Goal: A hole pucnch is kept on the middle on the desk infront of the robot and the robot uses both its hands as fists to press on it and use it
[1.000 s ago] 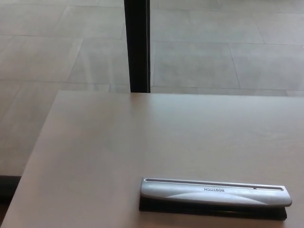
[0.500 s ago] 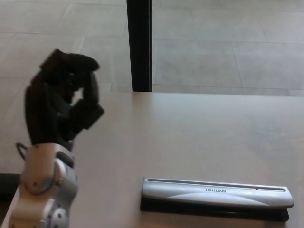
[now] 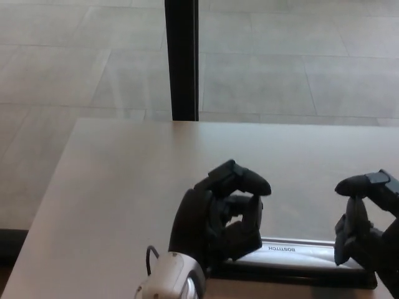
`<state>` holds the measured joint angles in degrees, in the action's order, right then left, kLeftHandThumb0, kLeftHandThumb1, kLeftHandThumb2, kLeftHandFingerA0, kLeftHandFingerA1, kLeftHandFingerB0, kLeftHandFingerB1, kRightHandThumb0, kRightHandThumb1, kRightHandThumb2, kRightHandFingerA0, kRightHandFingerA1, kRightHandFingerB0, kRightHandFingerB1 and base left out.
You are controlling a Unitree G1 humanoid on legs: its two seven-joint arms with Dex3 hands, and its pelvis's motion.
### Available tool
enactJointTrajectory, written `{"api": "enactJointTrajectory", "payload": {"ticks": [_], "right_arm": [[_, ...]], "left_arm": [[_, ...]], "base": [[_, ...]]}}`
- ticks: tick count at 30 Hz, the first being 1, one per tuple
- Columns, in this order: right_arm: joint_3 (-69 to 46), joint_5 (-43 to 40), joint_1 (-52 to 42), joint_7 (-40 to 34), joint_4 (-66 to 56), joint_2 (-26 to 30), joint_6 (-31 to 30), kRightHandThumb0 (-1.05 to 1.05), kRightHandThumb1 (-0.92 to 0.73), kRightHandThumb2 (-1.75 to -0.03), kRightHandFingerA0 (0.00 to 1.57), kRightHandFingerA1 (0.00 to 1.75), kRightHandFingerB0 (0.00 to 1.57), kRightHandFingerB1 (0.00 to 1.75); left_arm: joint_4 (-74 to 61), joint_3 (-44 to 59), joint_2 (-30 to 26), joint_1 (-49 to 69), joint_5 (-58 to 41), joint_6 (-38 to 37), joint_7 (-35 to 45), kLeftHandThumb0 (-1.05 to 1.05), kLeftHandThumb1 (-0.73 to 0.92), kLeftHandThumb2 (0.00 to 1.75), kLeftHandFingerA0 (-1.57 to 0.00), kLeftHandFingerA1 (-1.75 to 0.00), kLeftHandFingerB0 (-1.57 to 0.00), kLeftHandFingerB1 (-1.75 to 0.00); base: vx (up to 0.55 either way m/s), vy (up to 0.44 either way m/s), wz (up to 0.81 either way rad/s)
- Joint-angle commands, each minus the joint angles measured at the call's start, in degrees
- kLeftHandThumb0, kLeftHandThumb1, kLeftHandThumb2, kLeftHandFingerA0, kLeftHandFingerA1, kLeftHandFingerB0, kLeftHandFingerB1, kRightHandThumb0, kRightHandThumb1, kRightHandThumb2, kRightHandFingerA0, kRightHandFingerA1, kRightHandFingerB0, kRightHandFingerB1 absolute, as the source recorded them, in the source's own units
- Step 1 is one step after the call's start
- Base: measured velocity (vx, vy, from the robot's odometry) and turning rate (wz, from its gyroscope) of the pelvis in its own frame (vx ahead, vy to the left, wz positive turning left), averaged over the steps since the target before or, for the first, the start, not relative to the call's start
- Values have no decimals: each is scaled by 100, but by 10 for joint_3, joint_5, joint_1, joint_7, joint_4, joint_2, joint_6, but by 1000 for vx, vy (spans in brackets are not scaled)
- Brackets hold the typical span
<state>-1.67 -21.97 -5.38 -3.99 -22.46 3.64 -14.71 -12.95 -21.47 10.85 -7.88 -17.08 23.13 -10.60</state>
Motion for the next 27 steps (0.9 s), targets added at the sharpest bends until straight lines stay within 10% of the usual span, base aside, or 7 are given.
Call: {"api": "enactJointTrajectory", "payload": {"ticks": [1, 5, 13, 15, 23, 24, 27], "right_arm": [[12, 38, -14, 12, 16, 5, 4, -35, -71, -110, 112, 175, 59, 175], [10, 41, -7, 16, 33, 1, 11, -30, -68, -114, 128, 175, 77, 142], [7, 66, 14, 11, 81, -6, 26, -30, -69, -114, 128, 175, 77, 141], [7, 77, 16, 6, 100, -11, 40, -33, -73, -103, 112, 175, 59, 172], [4, 100, 12, -16, 194, -54, 108, -34, -72, -102, 112, 175, 64, 175], [4, 101, 9, -17, 207, -62, 119, -34, -69, -107, 131, 175, 81, 143], [7, 116, 8, -18, 237, -71, 160, -37, -72, -95, 111, 175, 60, 174]], "left_arm": [[24, -13, 74, 25, 3, 11, -36, -33, 72, 105, -93, -175, -54, -172], [55, -9, 78, 22, 3, -11, -36, -34, 73, 106, -96, -175, -54, -174], [157, 25, 137, 35, 1, -110, -87, -40, 79, 92, -100, -175, -57, -175], [184, 28, 152, 41, 0, -141, -97, -43, 84, 84, -98, -175, -56, -175], [269, 5, 196, 51, 41, -252, -174, -47, 84, 82, -90, -175, -57, -171], [286, 3, 204, 51, 46, -277, -185, -47, 84, 79, -91, -175, -58, -168], [323, 0, 219, 47, 64, -334, -214, -45, 84, 78, -96, -175, -56, -168]], "base": [[0, 0, 0], [0, 0, 0], [0, 0, 0], [0, 0, 0], [0, 0, 0], [0, 0, 0], [0, 0, 0]]}}
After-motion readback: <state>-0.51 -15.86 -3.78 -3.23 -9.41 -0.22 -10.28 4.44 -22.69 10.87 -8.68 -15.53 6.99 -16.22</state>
